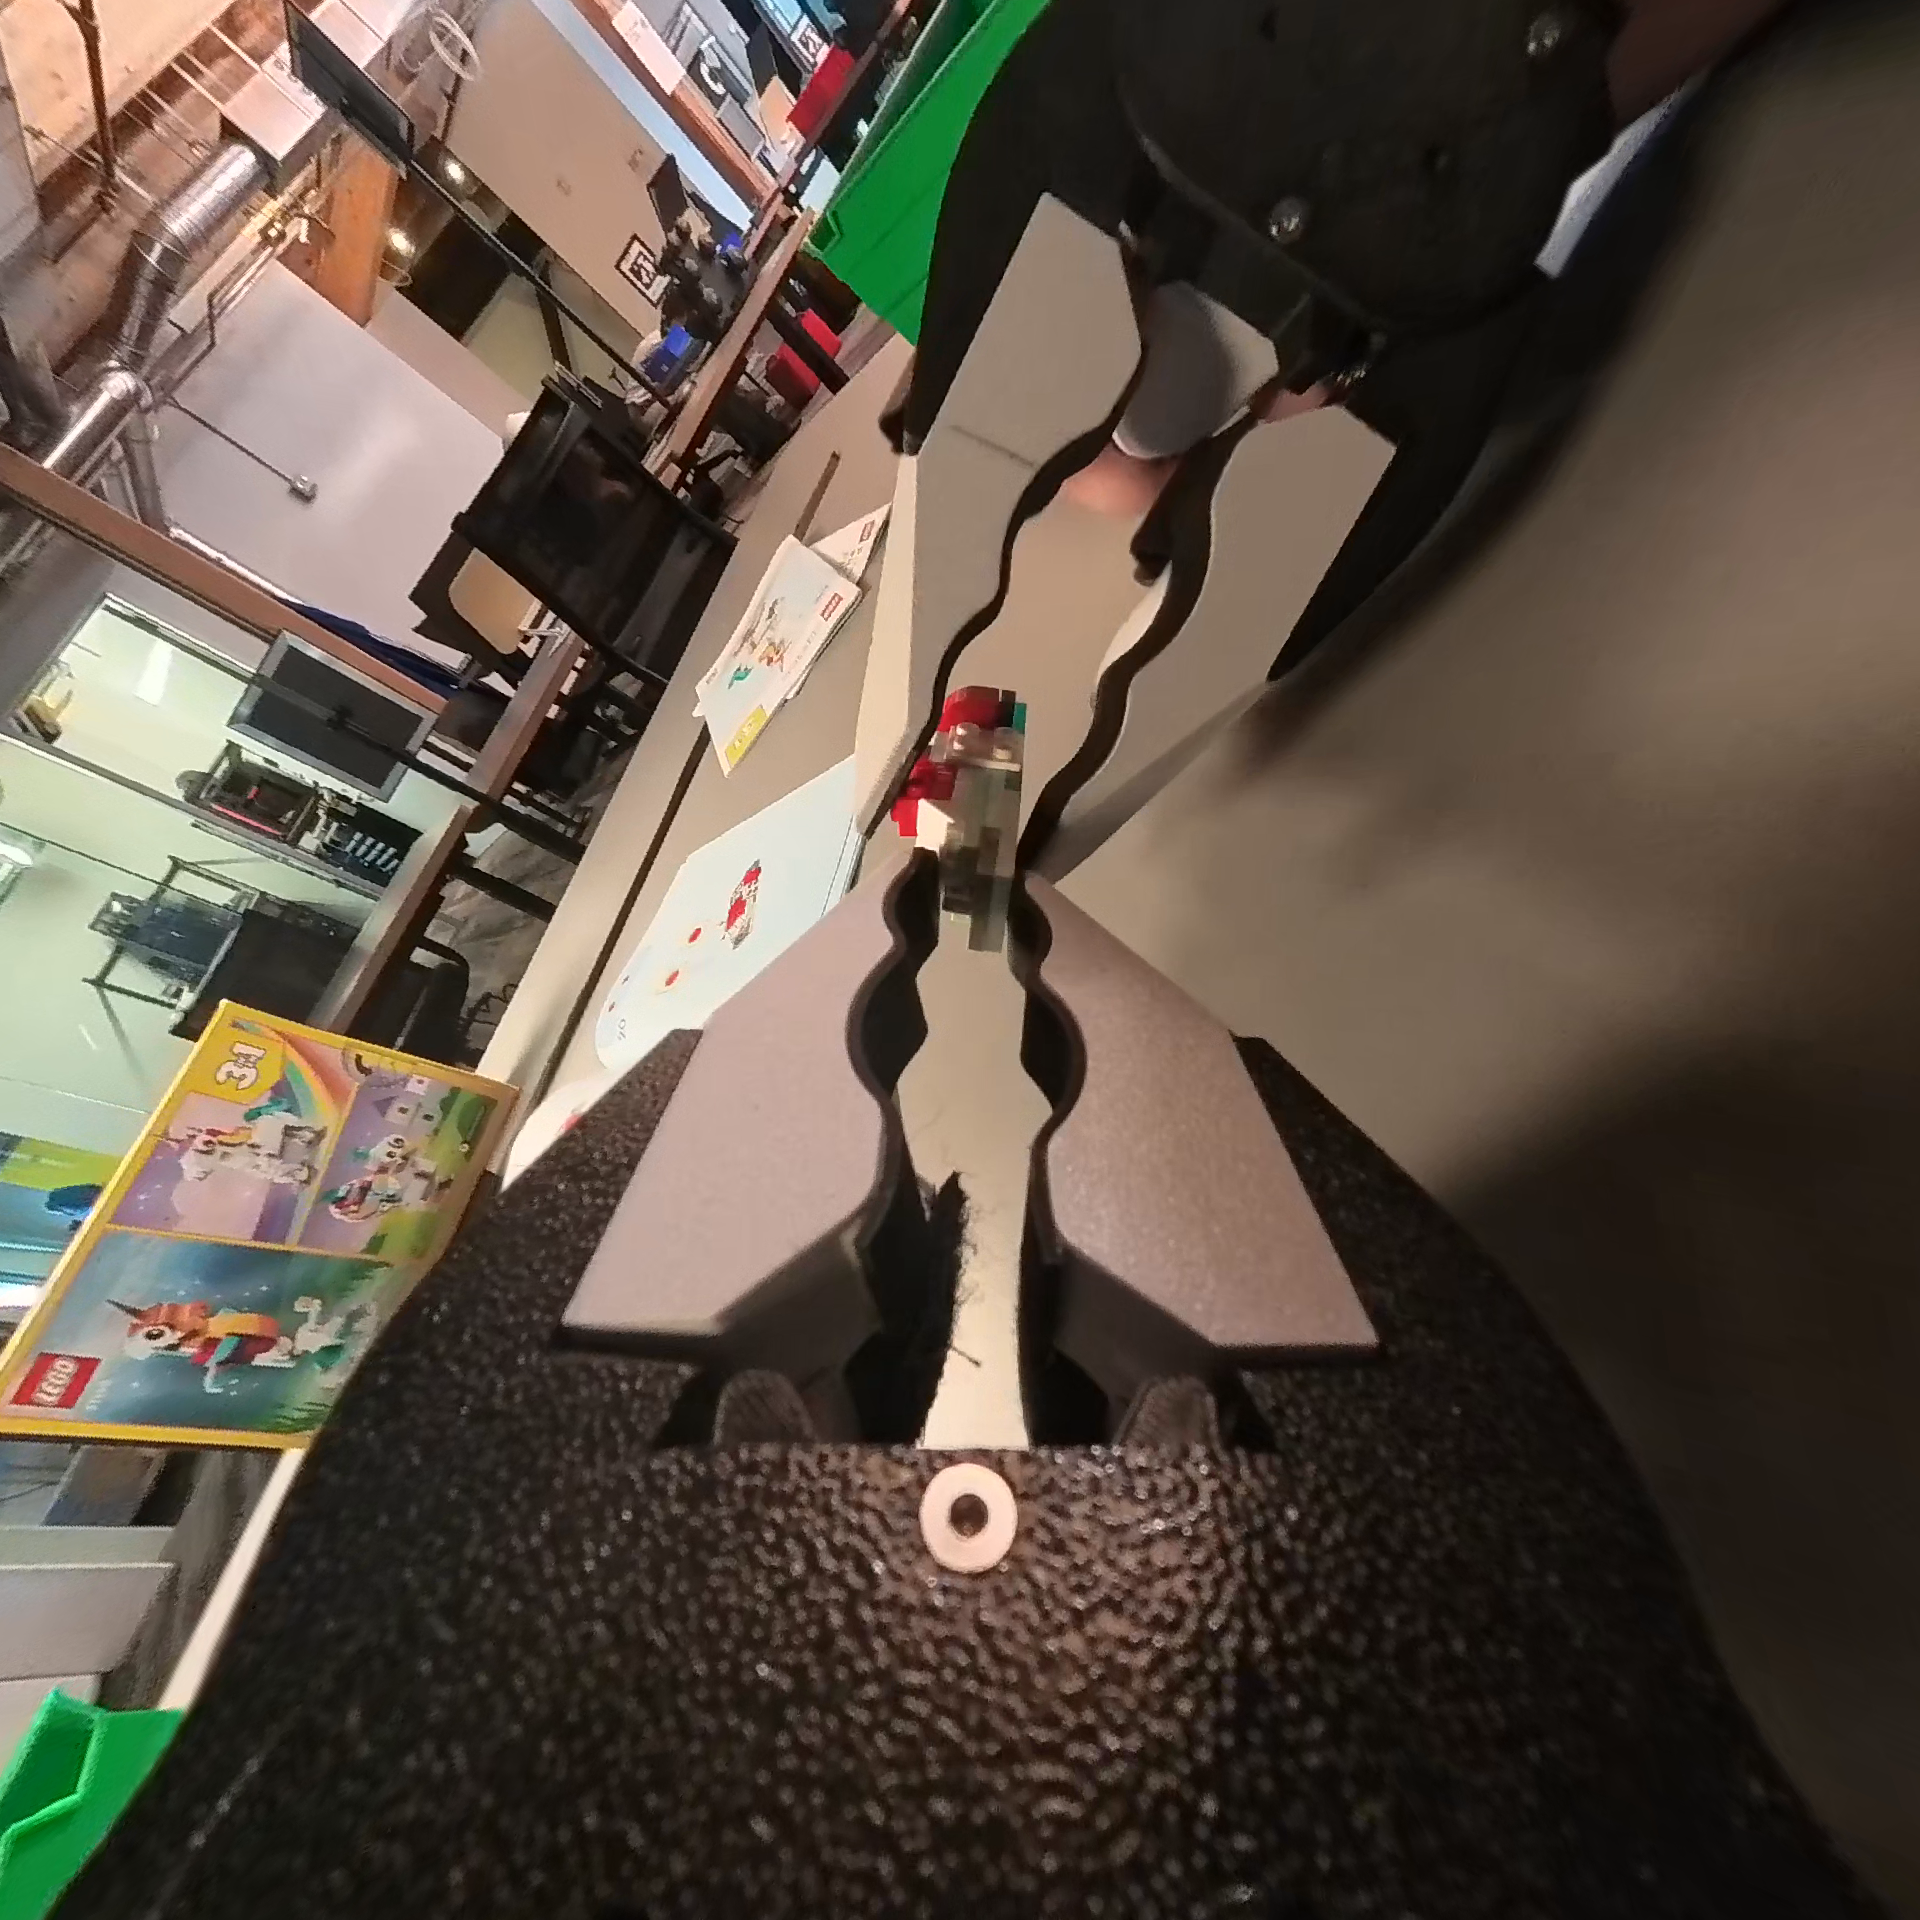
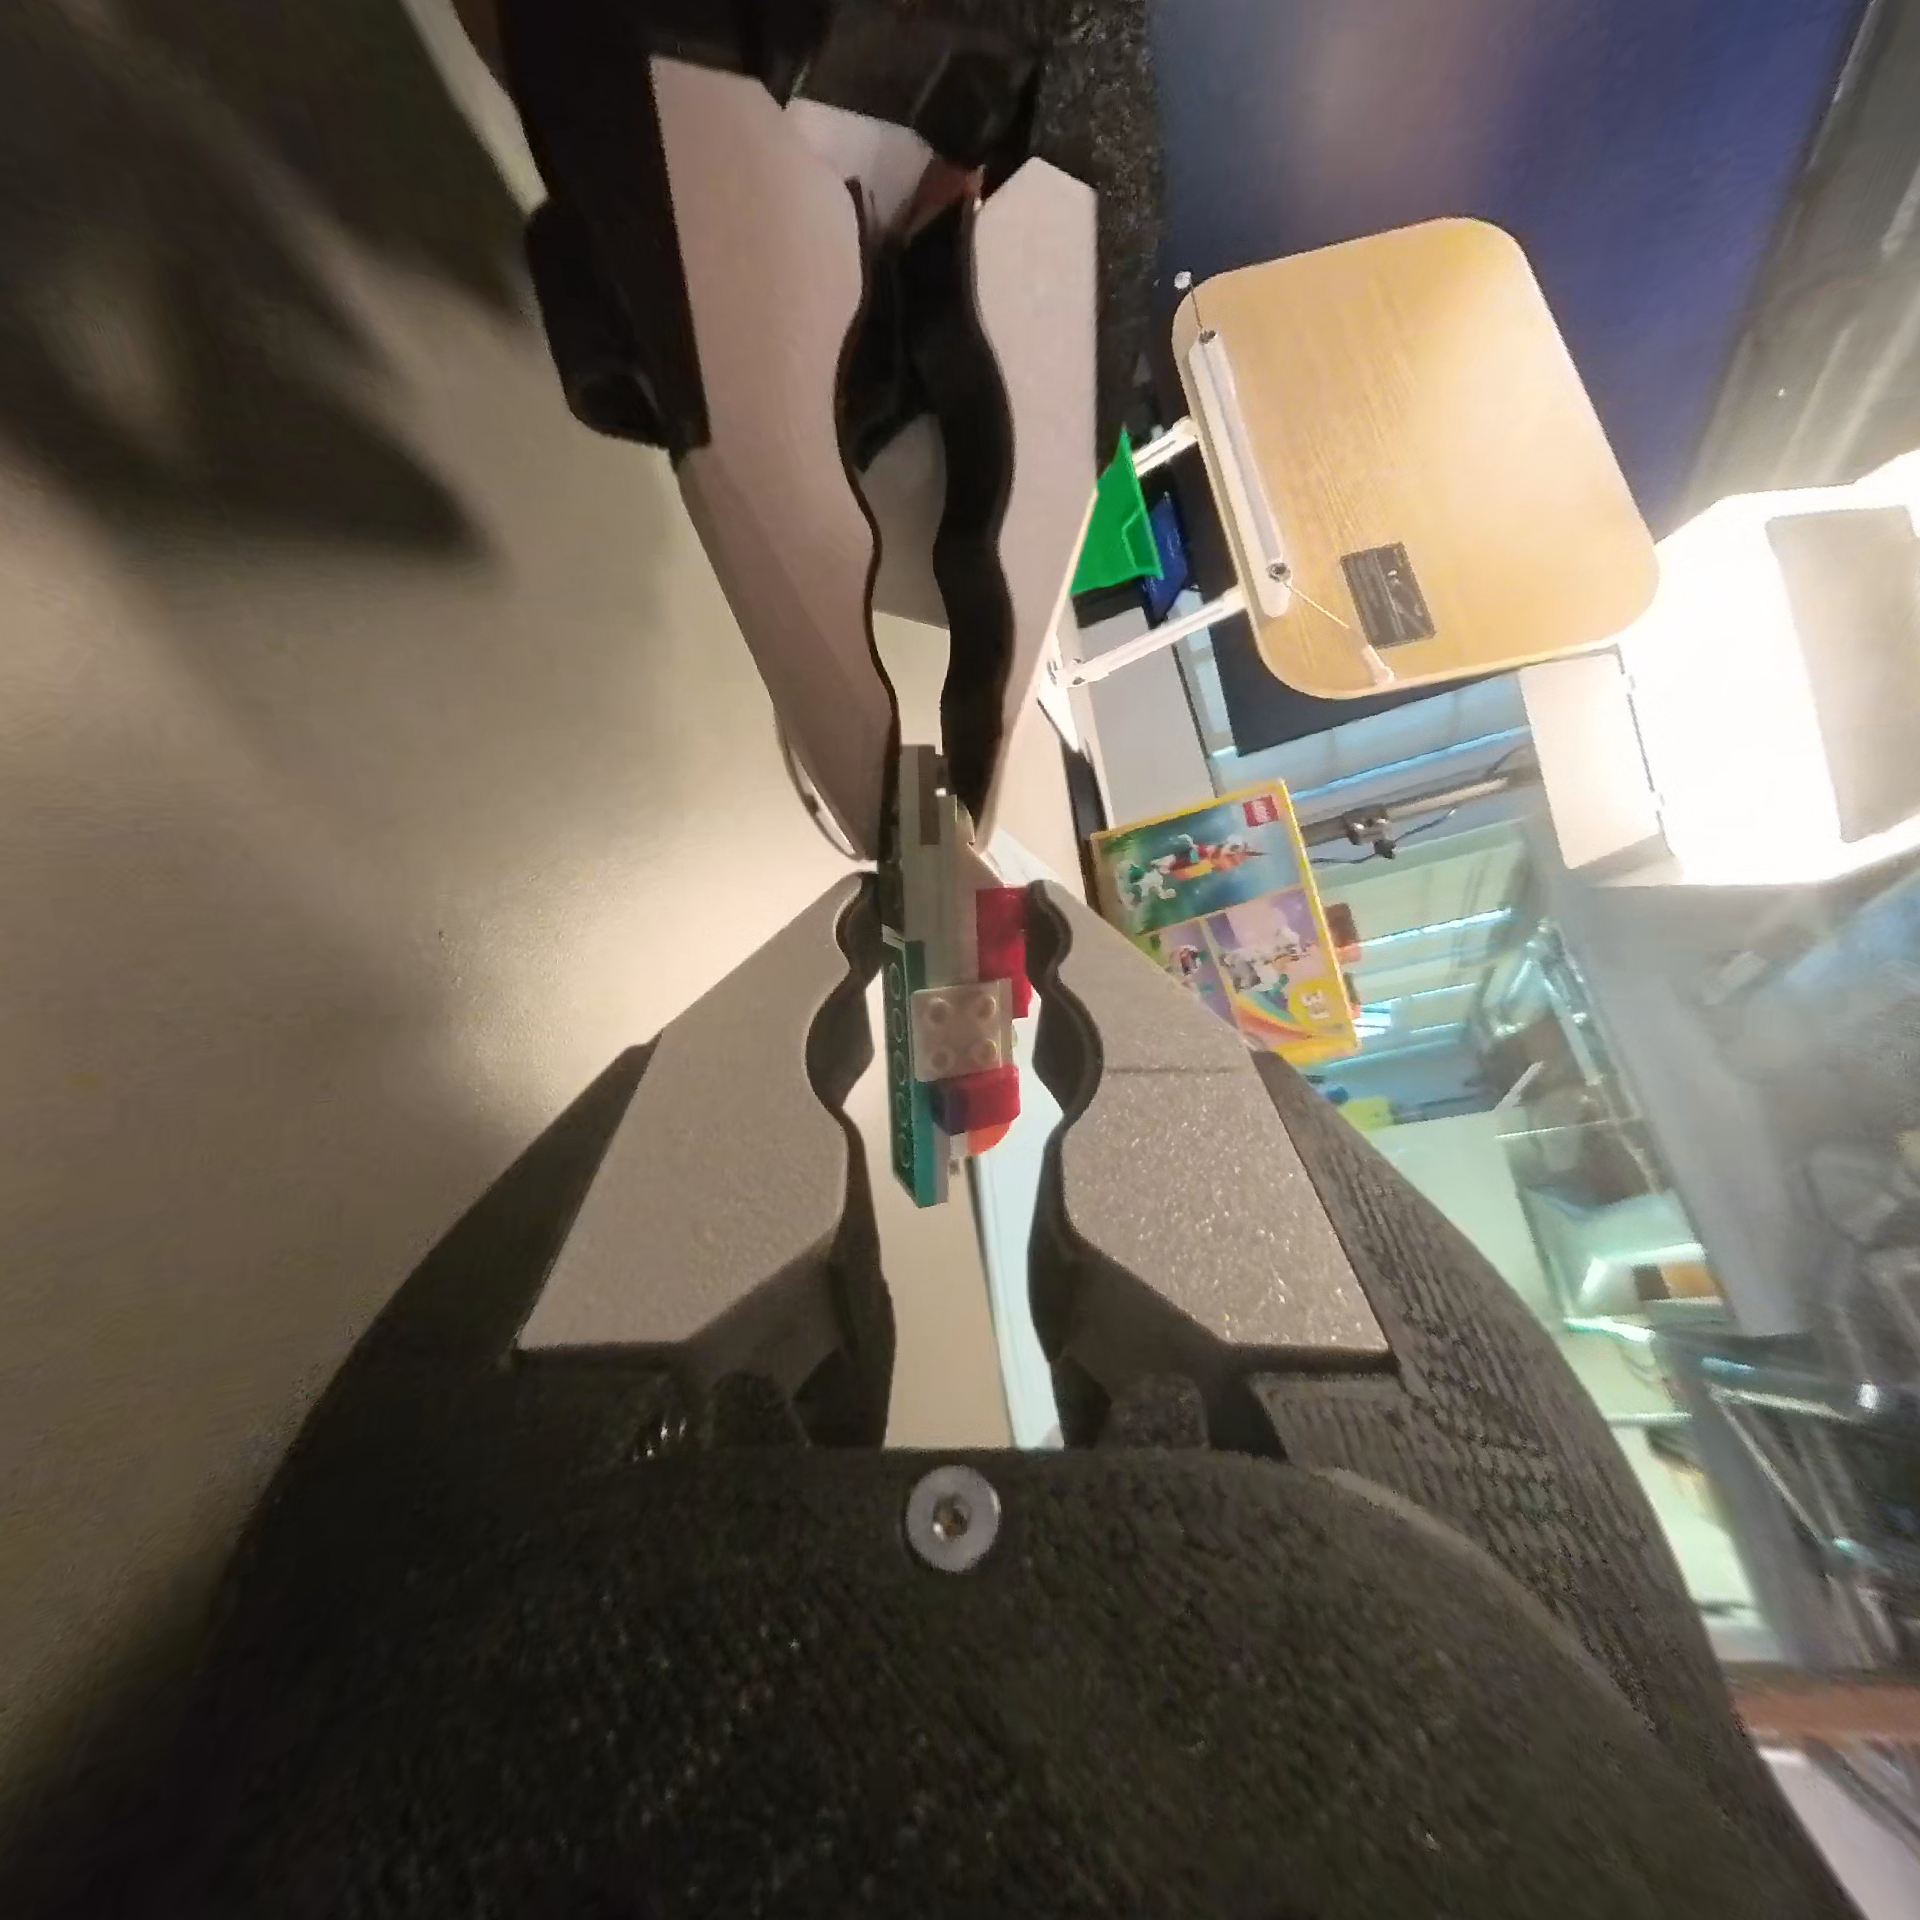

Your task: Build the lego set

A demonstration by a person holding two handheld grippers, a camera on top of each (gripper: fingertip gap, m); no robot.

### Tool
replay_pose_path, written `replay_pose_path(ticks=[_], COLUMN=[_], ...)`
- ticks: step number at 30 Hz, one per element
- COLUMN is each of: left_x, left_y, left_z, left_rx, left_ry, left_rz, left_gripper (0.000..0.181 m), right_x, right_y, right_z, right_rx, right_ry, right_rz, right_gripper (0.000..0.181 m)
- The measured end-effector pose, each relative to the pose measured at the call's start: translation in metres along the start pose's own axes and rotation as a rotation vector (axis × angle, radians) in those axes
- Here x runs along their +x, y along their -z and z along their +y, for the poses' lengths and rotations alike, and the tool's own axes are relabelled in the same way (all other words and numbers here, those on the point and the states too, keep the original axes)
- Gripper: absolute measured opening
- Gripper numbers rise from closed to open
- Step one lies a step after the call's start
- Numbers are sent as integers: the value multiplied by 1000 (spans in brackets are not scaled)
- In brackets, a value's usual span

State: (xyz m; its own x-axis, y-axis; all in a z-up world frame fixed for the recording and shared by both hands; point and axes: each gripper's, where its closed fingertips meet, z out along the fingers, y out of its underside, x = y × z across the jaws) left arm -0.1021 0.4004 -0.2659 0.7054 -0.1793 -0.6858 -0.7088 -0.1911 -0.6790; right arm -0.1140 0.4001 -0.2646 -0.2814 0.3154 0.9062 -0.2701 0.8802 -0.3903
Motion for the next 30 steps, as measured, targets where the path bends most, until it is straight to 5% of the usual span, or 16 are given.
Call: replay_pose_path(ticks=[10, 13, 20, 27, 30], left_x=[2, 0, 1, 1, 5], left_y=[0, 0, -1, 2, 4], left_z=[3, 2, 5, -4, -9], left_rx=[-25, -28, -30, 63, 105], left_ry=[-88, -129, -110, -8, -8], left_rz=[-17, -41, -29, 8, 33], left_gripper=[12, 11, 11, 11, 11], right_x=[-1, 1, 14, -2, 0], right_y=[1, 1, 13, 20, 27], right_z=[1, 0, 9, 16, 14], right_rx=[-21, 7, 85, 89, 126], right_ry=[245, 101, -215, -263, -315], right_rz=[53, 53, 4, -141, -174], right_gripper=[26, 27, 62, 55, 32])
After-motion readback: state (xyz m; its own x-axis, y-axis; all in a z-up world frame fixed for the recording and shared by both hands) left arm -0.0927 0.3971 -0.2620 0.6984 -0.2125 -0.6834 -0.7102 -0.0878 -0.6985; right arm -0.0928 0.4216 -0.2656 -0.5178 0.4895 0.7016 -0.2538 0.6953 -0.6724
